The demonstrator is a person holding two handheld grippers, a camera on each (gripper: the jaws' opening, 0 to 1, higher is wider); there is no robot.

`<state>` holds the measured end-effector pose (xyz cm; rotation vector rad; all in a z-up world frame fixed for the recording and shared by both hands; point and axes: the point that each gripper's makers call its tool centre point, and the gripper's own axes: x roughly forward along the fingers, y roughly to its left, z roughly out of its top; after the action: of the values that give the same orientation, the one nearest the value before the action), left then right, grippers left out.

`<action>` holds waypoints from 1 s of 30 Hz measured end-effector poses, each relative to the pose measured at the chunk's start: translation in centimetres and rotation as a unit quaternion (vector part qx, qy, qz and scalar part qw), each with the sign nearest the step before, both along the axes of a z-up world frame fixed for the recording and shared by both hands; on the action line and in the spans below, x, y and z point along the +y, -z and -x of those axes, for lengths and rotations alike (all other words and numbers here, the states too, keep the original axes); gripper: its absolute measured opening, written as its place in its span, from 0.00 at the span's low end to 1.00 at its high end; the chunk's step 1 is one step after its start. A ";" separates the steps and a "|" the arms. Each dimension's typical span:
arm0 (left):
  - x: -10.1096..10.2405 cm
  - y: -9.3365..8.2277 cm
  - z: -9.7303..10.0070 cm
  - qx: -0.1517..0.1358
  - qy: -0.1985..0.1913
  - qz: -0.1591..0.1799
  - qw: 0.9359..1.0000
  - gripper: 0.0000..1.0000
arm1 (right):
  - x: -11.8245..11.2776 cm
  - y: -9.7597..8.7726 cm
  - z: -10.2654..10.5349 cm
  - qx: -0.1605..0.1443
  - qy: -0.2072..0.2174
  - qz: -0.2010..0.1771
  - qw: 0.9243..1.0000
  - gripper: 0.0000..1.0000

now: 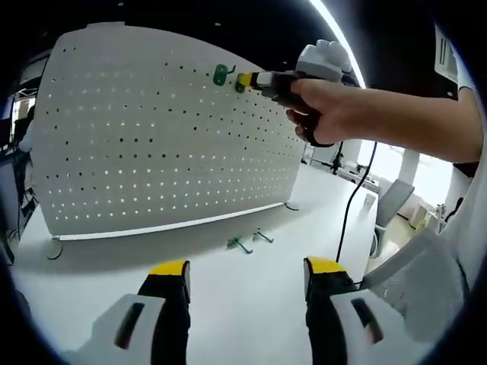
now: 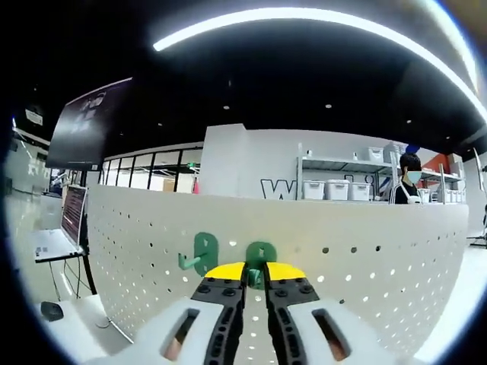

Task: Insert the hook assembly into the mounting plate slot until the hook locks in place.

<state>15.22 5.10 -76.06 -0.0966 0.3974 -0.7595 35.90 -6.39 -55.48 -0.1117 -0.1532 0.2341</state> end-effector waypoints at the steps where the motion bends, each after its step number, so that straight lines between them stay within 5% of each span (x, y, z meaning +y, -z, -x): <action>1: -0.1 0.1 0.1 -0.001 0.002 -0.006 1.000 0.62 | 0.1 0.0 0.2 -0.001 -0.004 0.005 1.000 0.12; 7: -0.1 0.2 0.1 0.000 0.004 -0.008 1.000 0.62 | 0.2 1.0 0.9 0.007 -0.030 0.039 0.999 0.26; 9: -0.1 0.3 0.1 0.001 0.004 -0.010 1.000 0.62 | 0.4 1.7 1.0 0.025 -0.048 0.021 0.998 0.32; 15: -0.3 0.4 0.1 0.003 0.005 -0.010 1.000 0.62 | 0.6 1.4 1.6 0.011 -0.071 0.007 0.997 0.44; 25: -0.3 0.3 0.1 0.001 0.005 -0.012 1.000 0.63 | 0.3 1.5 2.3 0.008 -0.087 0.028 0.996 0.45; 26: -0.2 0.3 0.1 0.000 0.005 -0.012 1.000 0.63 | 0.7 1.6 2.7 0.002 -0.103 0.052 0.993 0.45; 30: -0.1 0.4 0.1 0.000 0.003 -0.013 1.000 0.63 | 0.8 2.3 4.0 0.006 -0.135 0.048 0.990 0.45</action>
<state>15.17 5.01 -76.41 -0.0721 0.4080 -0.7607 31.94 -5.58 -57.73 -0.1852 -0.1457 0.5125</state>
